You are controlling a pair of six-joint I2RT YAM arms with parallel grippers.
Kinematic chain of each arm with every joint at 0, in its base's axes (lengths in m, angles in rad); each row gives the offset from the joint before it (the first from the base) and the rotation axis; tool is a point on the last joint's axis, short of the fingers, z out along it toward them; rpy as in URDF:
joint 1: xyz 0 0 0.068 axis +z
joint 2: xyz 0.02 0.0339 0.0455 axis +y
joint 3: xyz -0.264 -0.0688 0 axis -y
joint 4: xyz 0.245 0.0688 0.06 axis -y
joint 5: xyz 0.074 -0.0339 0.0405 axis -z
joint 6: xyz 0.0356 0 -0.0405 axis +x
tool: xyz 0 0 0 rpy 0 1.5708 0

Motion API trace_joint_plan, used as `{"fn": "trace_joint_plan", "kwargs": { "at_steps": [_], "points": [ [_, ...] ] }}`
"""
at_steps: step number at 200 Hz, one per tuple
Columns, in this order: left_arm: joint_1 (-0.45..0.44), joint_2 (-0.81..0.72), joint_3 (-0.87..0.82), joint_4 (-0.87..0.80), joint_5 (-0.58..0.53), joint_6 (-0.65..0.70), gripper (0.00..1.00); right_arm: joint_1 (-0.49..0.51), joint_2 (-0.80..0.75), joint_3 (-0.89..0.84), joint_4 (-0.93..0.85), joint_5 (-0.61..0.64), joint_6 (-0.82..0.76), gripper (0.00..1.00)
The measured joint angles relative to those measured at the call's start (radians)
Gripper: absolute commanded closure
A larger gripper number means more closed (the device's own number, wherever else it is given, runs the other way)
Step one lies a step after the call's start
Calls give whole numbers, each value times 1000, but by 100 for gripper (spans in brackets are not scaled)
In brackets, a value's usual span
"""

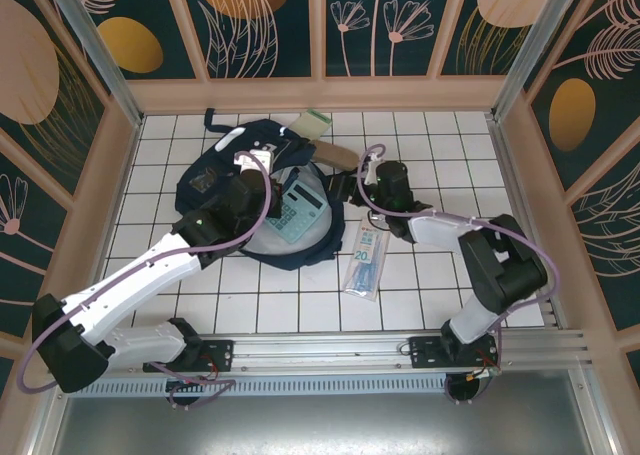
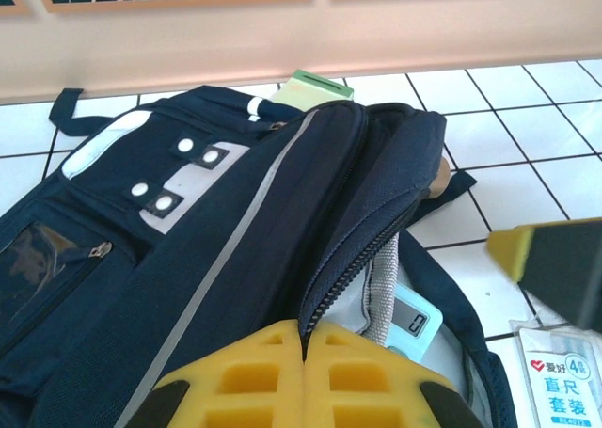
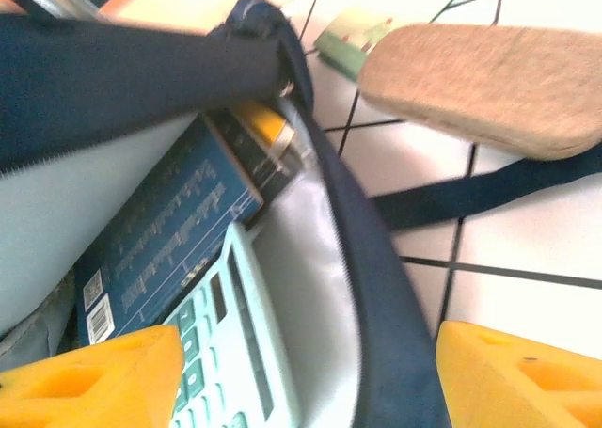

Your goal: Pack the student bag

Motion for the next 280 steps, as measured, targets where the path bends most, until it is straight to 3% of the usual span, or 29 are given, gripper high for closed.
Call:
{"fn": "trace_joint_plan", "kwargs": {
  "at_steps": [58,102,127,189,280],
  "points": [
    [0,-6,-11,-7,1,-11,100,-11,-281,-200,-193,154,75,36],
    [0,-6,-14,3,9,-11,100,-10,-598,-427,-352,159,204,44],
    [0,0,-15,8,15,-11,100,5,-700,-512,-420,140,285,47],
    [0,10,-15,16,32,-12,100,89,-636,-546,-446,126,438,48],
    [0,10,-21,24,39,-15,100,148,-484,-509,-327,119,475,47]
  ]
}}
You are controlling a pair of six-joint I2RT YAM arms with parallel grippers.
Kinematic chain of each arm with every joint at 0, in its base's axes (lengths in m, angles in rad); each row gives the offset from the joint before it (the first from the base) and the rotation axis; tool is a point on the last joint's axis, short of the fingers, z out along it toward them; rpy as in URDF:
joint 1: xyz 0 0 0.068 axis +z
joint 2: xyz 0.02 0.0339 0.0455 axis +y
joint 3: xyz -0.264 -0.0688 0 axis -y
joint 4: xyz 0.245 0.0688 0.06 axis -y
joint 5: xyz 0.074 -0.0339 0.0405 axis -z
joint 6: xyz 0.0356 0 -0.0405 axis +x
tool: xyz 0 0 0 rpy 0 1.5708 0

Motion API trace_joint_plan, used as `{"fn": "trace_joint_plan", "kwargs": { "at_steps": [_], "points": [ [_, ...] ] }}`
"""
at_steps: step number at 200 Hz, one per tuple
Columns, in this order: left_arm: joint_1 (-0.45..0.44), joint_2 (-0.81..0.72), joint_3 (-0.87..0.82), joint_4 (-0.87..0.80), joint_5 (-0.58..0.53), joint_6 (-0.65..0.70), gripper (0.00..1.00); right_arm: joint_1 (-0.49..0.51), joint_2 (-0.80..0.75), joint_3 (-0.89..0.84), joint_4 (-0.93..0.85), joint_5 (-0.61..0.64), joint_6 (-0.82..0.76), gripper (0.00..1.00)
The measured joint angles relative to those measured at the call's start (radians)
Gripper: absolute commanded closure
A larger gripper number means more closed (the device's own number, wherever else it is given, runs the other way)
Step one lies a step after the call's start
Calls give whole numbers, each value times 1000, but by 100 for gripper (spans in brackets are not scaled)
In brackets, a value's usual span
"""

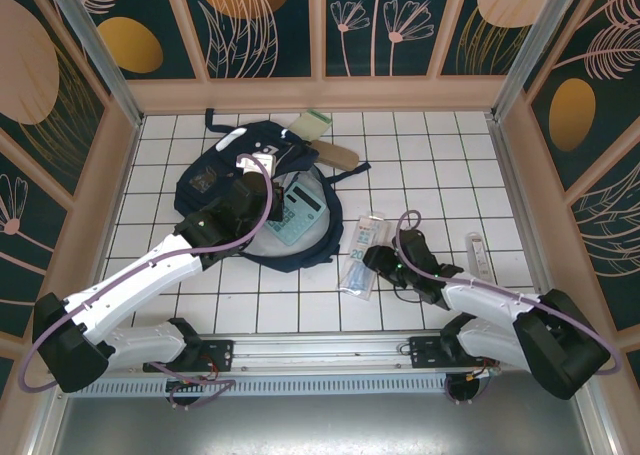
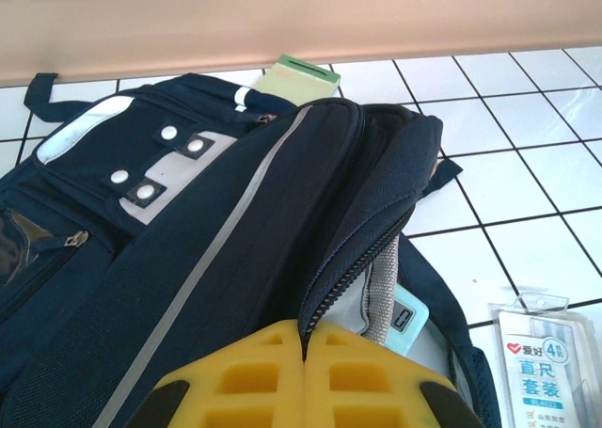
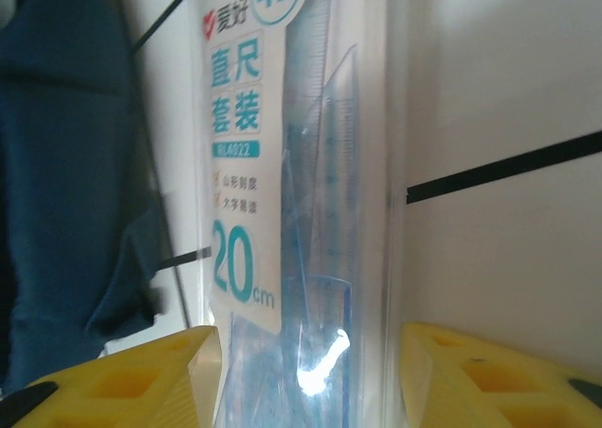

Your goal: Pack the student bag

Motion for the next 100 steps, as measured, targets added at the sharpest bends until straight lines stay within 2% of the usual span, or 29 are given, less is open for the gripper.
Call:
{"fn": "trace_joint_plan", "kwargs": {
  "at_steps": [50,100],
  "points": [
    [0,0,-4,7,3,0,100,5,74,14,110,-41,-1,46],
    [0,0,-14,14,3,0,100,50,93,79,14,35,-12,46]
  ]
}}
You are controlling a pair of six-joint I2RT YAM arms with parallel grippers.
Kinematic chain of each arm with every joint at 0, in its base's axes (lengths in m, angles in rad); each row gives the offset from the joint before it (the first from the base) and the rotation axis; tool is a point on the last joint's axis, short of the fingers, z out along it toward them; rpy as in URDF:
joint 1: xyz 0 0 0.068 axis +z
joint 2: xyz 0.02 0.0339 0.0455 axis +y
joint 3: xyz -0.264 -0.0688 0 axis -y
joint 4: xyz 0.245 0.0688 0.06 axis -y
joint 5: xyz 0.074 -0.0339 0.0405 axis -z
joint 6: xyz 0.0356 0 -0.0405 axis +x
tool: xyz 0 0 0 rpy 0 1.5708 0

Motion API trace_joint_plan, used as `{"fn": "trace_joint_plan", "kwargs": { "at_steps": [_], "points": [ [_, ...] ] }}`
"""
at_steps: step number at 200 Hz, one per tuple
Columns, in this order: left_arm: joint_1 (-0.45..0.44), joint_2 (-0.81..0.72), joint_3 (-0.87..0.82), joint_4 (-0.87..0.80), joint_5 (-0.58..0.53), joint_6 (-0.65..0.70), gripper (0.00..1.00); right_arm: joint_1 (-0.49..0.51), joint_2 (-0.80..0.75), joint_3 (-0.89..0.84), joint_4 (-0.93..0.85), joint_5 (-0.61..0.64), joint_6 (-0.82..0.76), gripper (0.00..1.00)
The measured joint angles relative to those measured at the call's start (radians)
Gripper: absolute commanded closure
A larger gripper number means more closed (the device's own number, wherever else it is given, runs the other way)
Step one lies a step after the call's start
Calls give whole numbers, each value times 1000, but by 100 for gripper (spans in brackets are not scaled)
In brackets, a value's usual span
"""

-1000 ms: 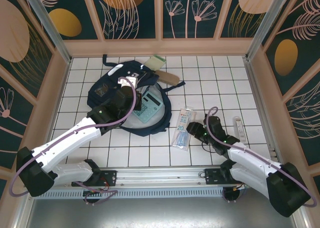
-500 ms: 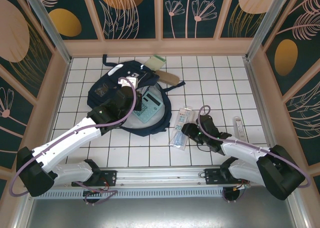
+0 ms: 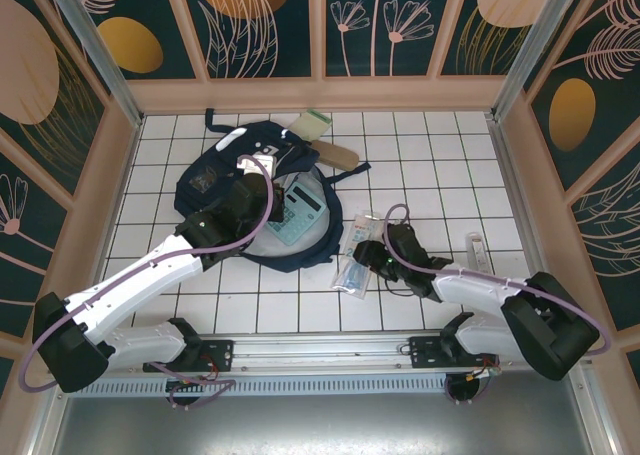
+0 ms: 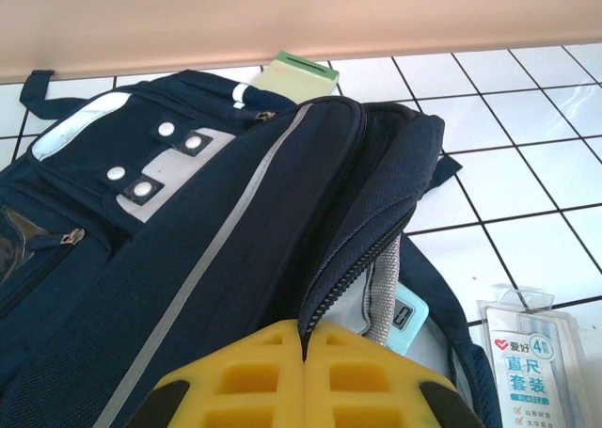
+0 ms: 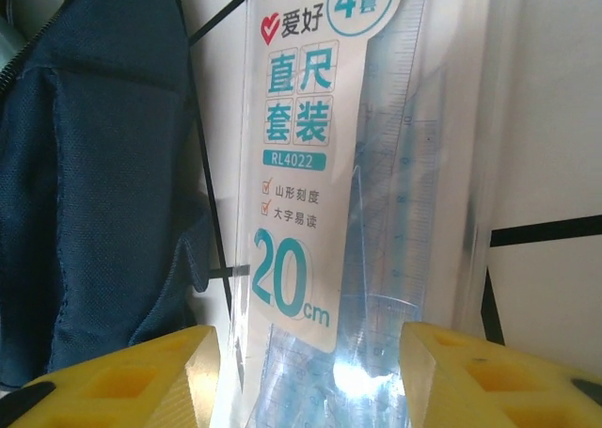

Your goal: Pack the student bag

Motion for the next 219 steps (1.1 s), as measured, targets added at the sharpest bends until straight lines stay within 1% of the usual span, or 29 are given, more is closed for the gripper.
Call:
{"fn": "trace_joint_plan", "kwargs": {
  "at_steps": [27,43,58,79,123,184,219],
  "points": [
    [0,0,-1,3,0,0,100,11,-63,9,-77,67,0,45],
    [0,0,-6,12,2,0,100,10,-71,9,-106,95,1,45],
    [0,0,-12,19,10,-3,100,10,-51,9,-114,102,1,45],
    [0,5,-22,23,27,-11,100,10,14,4,-87,102,0,45],
    [0,13,-60,38,51,-34,100,13,71,25,-43,95,-8,45],
    [0,14,-64,45,68,-42,100,24,150,61,62,61,-34,45],
    [0,15,-64,46,71,-45,100,43,182,61,191,-46,-33,48]
  ]
}}
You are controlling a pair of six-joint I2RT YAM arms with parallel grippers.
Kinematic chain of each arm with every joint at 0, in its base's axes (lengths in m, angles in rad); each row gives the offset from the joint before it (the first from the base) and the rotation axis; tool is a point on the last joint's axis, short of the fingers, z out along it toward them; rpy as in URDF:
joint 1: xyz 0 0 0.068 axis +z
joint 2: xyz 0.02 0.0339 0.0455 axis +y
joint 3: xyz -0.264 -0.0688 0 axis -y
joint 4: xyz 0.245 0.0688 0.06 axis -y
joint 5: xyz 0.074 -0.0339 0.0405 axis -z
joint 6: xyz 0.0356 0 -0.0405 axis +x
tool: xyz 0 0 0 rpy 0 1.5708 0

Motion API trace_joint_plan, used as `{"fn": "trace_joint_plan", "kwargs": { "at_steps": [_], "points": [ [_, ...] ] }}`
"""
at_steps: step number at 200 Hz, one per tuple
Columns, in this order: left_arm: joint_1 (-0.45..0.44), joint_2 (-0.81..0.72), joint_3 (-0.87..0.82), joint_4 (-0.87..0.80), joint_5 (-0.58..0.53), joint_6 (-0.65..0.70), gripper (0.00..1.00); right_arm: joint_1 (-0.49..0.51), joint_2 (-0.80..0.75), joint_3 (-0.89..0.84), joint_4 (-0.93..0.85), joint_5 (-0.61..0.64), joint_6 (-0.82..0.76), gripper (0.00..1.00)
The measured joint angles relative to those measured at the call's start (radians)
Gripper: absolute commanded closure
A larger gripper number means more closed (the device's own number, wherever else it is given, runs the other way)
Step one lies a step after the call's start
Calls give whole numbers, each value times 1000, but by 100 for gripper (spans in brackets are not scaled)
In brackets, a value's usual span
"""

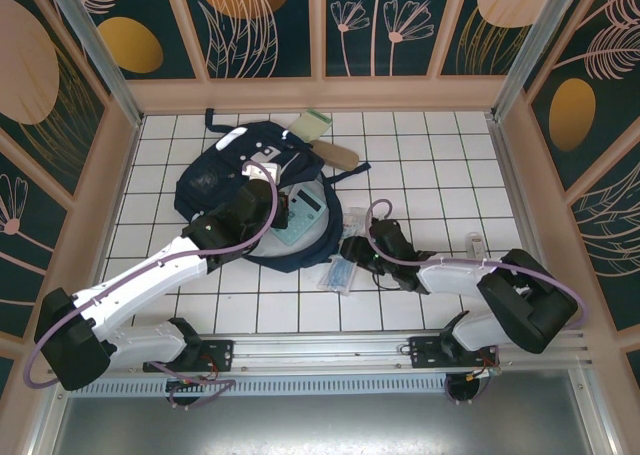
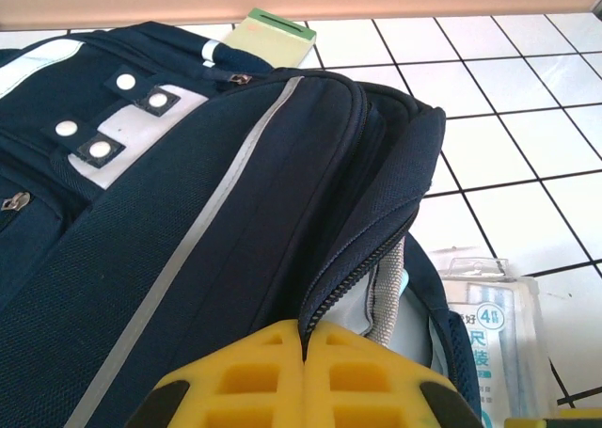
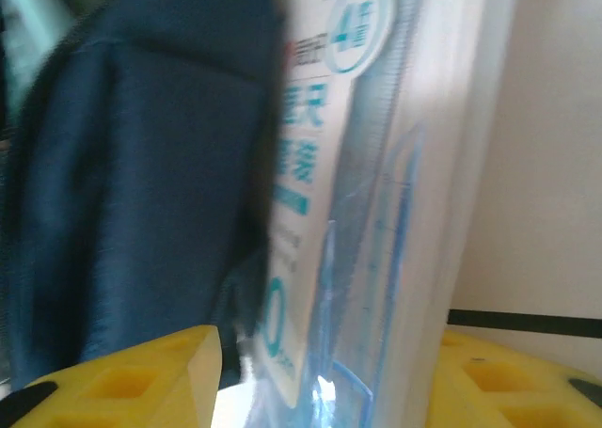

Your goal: Pack the student bag

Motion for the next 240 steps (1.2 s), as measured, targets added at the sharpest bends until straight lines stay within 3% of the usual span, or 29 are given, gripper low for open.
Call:
{"fn": "trace_joint_plan", "kwargs": {
  "at_steps": [47,106,116,145,200,240],
  "points": [
    [0,0,-5,3,0,0,100,1,0,0,92,-58,-2,54],
    [0,0,-7,7,0,0,100,2,30,14,32,-26,3,89],
    [0,0,-7,7,0,0,100,2,25,15,27,-21,12,100],
    [0,0,-7,7,-2,0,100,2,-54,11,-42,31,26,100],
    [0,-1,-3,5,-29,0,100,-23,-378,-70,-113,82,0,100],
    [0,-1,63,-9,-61,11,100,-24,-371,-68,32,-18,-19,100]
  ]
}}
